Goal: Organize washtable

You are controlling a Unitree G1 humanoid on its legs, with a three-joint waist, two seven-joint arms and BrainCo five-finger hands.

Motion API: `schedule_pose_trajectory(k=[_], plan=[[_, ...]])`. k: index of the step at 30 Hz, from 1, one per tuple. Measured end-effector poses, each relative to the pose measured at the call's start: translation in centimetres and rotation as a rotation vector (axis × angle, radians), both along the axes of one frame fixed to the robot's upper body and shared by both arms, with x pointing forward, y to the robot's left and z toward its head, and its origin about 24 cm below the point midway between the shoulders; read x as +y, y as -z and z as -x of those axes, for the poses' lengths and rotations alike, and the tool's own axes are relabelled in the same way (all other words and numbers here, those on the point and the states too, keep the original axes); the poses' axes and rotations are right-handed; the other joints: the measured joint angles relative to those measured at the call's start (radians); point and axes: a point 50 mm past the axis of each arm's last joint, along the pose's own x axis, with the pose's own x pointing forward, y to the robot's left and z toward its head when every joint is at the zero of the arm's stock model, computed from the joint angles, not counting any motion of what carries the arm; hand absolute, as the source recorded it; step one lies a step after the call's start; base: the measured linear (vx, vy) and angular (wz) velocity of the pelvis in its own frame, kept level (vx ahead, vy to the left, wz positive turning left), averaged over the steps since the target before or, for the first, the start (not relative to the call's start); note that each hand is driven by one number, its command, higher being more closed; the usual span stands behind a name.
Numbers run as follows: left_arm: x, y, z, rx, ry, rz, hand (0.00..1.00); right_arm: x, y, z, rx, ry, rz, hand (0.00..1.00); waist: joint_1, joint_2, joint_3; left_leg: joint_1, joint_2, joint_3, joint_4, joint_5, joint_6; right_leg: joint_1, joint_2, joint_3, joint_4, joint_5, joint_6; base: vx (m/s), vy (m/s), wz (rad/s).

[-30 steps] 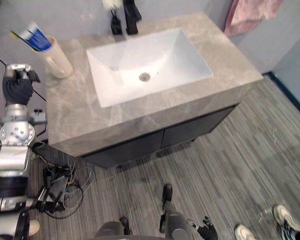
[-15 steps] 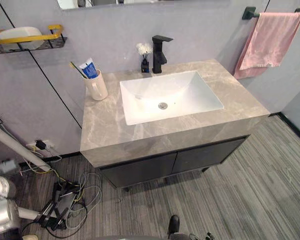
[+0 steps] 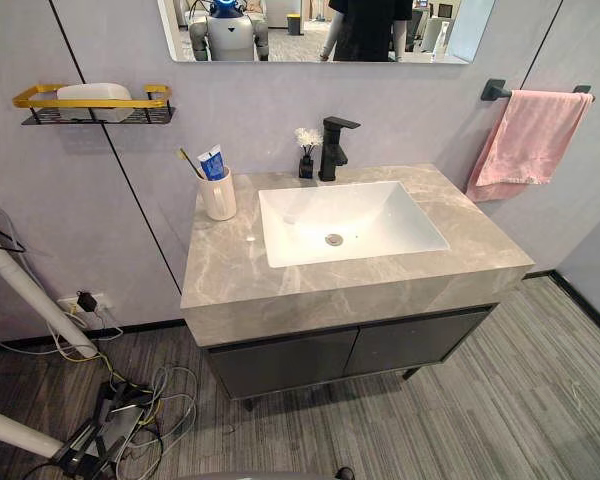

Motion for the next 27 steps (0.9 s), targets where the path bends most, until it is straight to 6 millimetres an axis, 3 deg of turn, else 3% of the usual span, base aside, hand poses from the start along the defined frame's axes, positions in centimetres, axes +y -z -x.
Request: schedule_pose_trajectory(k=[3,5,7,9,14,16,18,23,27], plan=[[-1.9,0.7,1.6,0.071,-0.042,0.114,0.00,0.1,0.1,0.1,0.009,0.013,-0.009,0.00,-0.012,0.003,0.001,0.002,0.000,0.000,-0.027,0.012,-0.007,-0.011,0.002,0.002,0.000,-0.003,0.000,0.01,0.000,0.00],[-2.5,0.9,0.9,0.066,0.006,0.142,0.00,0.3,0.2,0.0,0.008,-0.002,-0.015,0.00,-0.018,0.002,0.001,0.009,0.007,-0.001,-0.034,0.019,-0.007,-0.006,0.008,0.005,0.000,-0.002,0.002,0.03,-0.006,0.04],[-3.7,1.3,-2.2,0.019,0.205,0.176,0.00,0.4,0.2,-0.1,0.011,-0.022,-0.018,0.00,-0.021,0.002,0.001,0.010,0.015,-0.001,-0.036,0.023,-0.009,-0.006,0.010,0.005,0.000,-0.002,0.001,0.03,0.004,-0.03],[-3.3,1.2,-4.1,-0.010,0.346,0.156,0.00,0.4,0.2,-0.2,0.012,-0.037,-0.018,0.00,-0.024,0.000,0.005,0.011,0.018,-0.001,-0.034,0.024,-0.011,-0.005,0.012,0.000,0.000,-0.004,-0.001,0.00,0.000,0.00],[-3.9,0.7,-9.9,-0.140,0.564,0.122,0.00,0.4,0.2,-1.3,0.012,-0.096,-0.011,0.00,-0.029,-0.005,0.031,0.003,0.012,-0.001,-0.022,0.024,-0.012,-0.006,0.011,-0.003,0.000,-0.004,-0.001,-0.02,0.008,0.01],[-4.1,0.5,-11.1,-0.172,0.606,0.107,0.00,0.5,0.2,-1.6,0.006,-0.105,-0.008,0.00,-0.032,-0.006,0.041,-0.010,0.014,-0.008,-0.014,0.023,-0.012,-0.011,0.012,-0.008,0.000,-0.005,-0.002,-0.03,-0.005,0.11],[-4.0,0.3,-11.7,-0.191,0.635,0.090,0.00,0.5,0.1,-2.2,-0.006,-0.119,-0.001,0.00,-0.048,-0.008,0.047,-0.058,0.014,-0.035,0.007,0.022,-0.014,-0.036,0.007,-0.027,0.000,-0.011,-0.003,-0.03,-0.019,0.32],[-3.8,0.2,-11.9,-0.188,0.657,0.082,0.00,0.1,-0.1,-3.5,-0.045,-0.125,0.024,0.00,-0.045,0.003,0.109,-0.123,0.031,-0.070,0.046,0.017,-0.022,-0.060,0.010,-0.063,0.005,-0.023,-0.008,-0.01,-0.022,0.22],[-3.7,0.3,-11.4,-0.175,0.656,0.084,0.00,0.0,-0.3,-3.9,-0.063,-0.114,0.033,0.00,-0.043,0.004,0.112,-0.158,0.041,-0.050,0.102,0.013,-0.029,-0.067,0.011,-0.068,0.006,-0.030,-0.010,0.04,0.010,0.05]])
